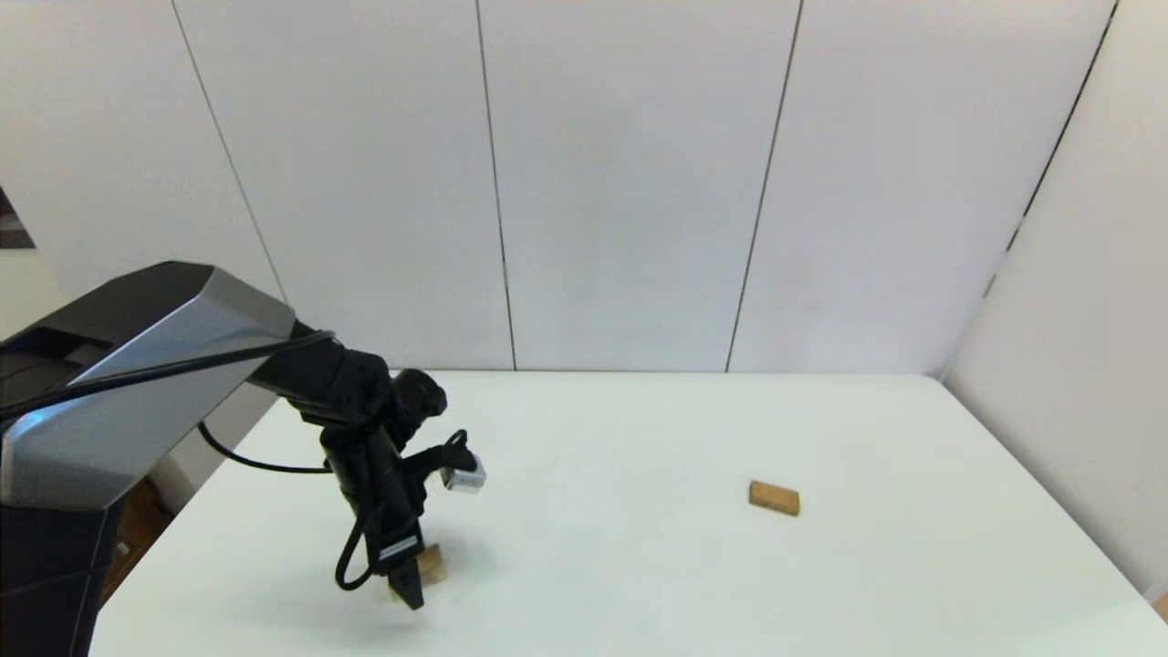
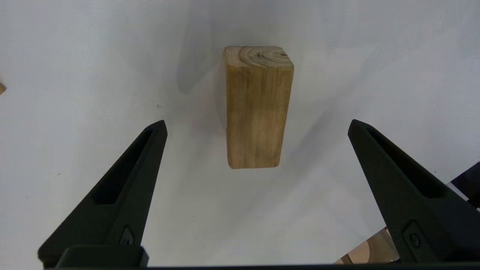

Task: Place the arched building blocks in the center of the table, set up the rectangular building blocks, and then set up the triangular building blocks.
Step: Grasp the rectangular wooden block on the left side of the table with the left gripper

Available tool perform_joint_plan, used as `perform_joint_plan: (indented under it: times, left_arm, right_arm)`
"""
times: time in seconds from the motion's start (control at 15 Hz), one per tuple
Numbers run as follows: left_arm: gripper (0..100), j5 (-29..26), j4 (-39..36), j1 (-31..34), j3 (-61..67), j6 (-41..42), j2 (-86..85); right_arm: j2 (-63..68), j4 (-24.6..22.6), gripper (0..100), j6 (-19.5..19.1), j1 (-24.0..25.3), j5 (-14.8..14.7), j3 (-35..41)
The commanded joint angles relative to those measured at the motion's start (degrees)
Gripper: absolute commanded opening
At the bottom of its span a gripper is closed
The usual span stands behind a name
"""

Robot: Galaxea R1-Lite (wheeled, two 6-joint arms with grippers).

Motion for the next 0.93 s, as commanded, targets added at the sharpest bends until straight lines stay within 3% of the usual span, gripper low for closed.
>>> perform_joint_plan:
  times: [0.07,0.87,0.93]
  left_arm:
    - [100,-0.05,0.16,-0.06,-0.96,0.24,1.44]
    - [100,-0.23,-1.33,0.03,-1.58,0.32,3.55]
    - [0,-0.32,-1.33,0.03,-1.58,0.41,3.55]
  right_arm:
    - [0.07,-0.02,100,-0.06,0.0,0.1,0.0]
    - [0.07,-0.02,100,0.03,0.0,0.1,0.0]
    - [0.07,-0.02,100,-0.06,0.0,0.01,0.0]
